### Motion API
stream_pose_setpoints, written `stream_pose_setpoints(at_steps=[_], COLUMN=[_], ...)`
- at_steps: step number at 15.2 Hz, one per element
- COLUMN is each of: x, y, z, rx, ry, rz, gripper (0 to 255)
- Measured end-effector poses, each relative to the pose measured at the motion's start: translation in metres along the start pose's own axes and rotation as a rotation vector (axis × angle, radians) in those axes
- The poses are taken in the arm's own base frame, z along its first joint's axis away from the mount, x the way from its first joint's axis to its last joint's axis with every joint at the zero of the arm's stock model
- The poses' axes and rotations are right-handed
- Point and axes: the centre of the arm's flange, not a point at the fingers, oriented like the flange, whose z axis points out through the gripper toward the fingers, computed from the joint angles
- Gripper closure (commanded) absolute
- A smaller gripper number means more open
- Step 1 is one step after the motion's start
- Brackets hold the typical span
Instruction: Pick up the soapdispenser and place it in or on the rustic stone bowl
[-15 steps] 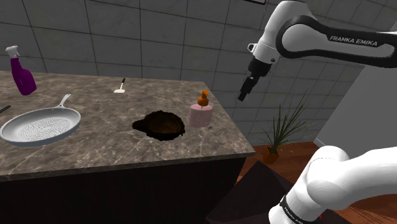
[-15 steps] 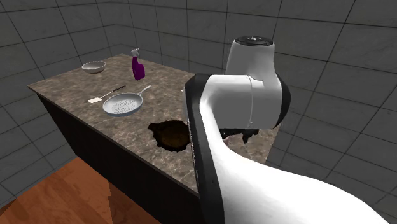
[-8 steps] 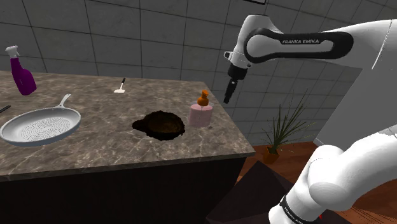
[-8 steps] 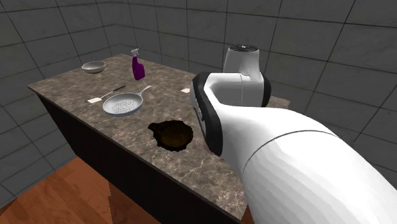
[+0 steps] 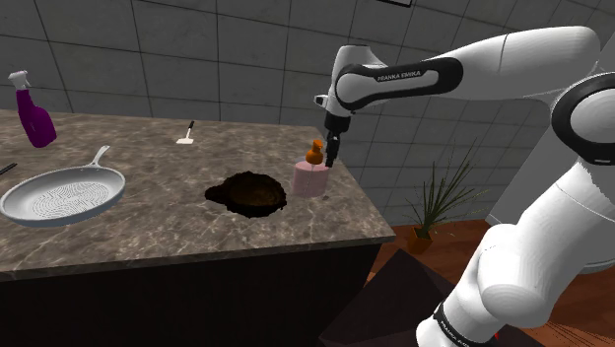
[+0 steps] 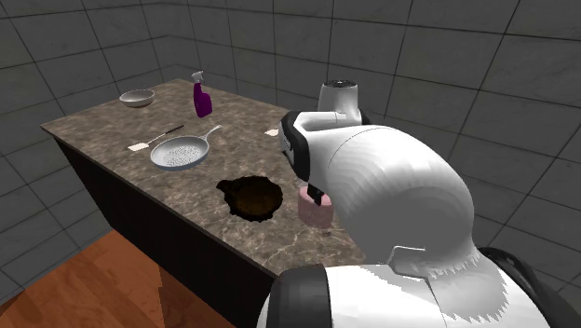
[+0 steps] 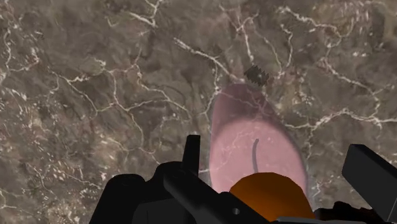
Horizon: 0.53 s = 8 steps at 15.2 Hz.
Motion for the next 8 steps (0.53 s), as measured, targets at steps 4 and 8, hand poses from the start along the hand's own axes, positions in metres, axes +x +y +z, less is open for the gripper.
stream_pose_setpoints(at_steps=[4, 8], x=[0.004, 0.004], y=[0.001, 0.002], z=[0.021, 0.039], rx=[0.001, 0.001], ry=[-0.004, -0.004], rz=[-0.014, -0.015], gripper=[0, 0])
